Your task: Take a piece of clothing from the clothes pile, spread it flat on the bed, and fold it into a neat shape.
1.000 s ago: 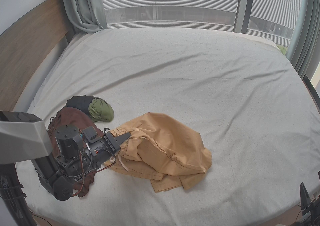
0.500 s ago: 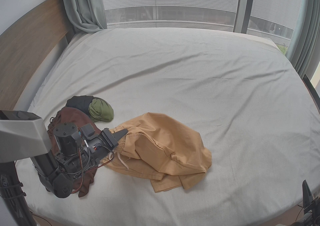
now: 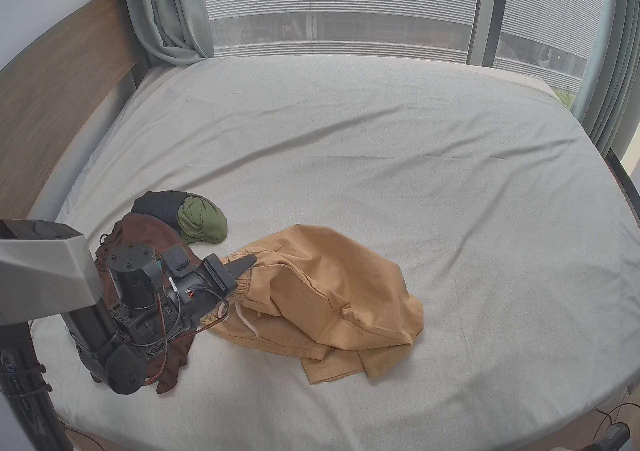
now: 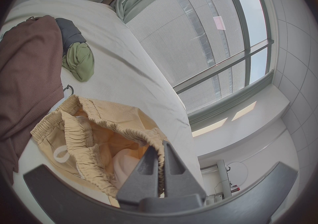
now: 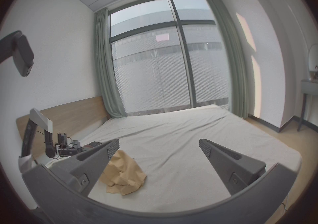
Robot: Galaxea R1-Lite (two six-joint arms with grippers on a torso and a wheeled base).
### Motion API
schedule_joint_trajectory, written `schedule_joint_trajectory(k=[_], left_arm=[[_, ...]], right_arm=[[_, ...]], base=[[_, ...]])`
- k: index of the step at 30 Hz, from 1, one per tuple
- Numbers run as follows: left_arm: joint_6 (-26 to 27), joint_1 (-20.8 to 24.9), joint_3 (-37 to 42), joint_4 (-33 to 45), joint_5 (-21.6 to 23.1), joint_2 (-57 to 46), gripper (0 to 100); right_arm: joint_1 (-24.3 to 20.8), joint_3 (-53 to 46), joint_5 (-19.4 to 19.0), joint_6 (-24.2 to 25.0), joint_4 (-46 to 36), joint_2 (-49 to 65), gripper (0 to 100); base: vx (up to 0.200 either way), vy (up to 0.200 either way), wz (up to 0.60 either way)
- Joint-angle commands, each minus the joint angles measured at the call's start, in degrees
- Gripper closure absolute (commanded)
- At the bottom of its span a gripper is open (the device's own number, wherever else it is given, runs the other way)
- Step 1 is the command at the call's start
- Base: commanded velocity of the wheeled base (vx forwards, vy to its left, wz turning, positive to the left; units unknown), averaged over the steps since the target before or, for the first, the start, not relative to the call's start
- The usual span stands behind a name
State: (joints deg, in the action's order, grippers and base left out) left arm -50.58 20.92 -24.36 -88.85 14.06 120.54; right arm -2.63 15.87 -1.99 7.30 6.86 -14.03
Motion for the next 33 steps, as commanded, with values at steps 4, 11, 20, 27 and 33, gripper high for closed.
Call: schedule_joint_trajectory(k=[4, 11, 20, 27, 33], left_arm=[[0.04, -0.26, -0.25, -0.1, -0.26, -0.22, 100], [1.54, -0.18, -0.52, -0.01, -1.22, -0.31, 100], [1.89, -1.06, -0.43, -0.1, -1.22, -0.39, 100], [1.98, -2.11, -0.69, -0.1, -1.22, -0.39, 100], [1.98, -2.55, -1.13, -0.1, -1.22, -0.39, 100]], right_arm=[[-3.87, 6.01, -5.04, 2.28, 0.96, -16.73, 0], [-6.77, 7.77, -11.02, 2.72, 7.55, -31.5, 0], [-10.37, 7.59, -11.02, 2.98, 17.66, -44.24, 0], [-14.15, 6.36, -11.11, 6.15, 22.05, -49.87, 0], [-15.21, 3.2, -12.25, 7.38, 27.33, -54.17, 0]], base=[[0.0, 0.0, 0.0], [0.0, 0.0, 0.0], [0.0, 0.0, 0.0], [0.0, 0.0, 0.0], [0.0, 0.0, 0.0]])
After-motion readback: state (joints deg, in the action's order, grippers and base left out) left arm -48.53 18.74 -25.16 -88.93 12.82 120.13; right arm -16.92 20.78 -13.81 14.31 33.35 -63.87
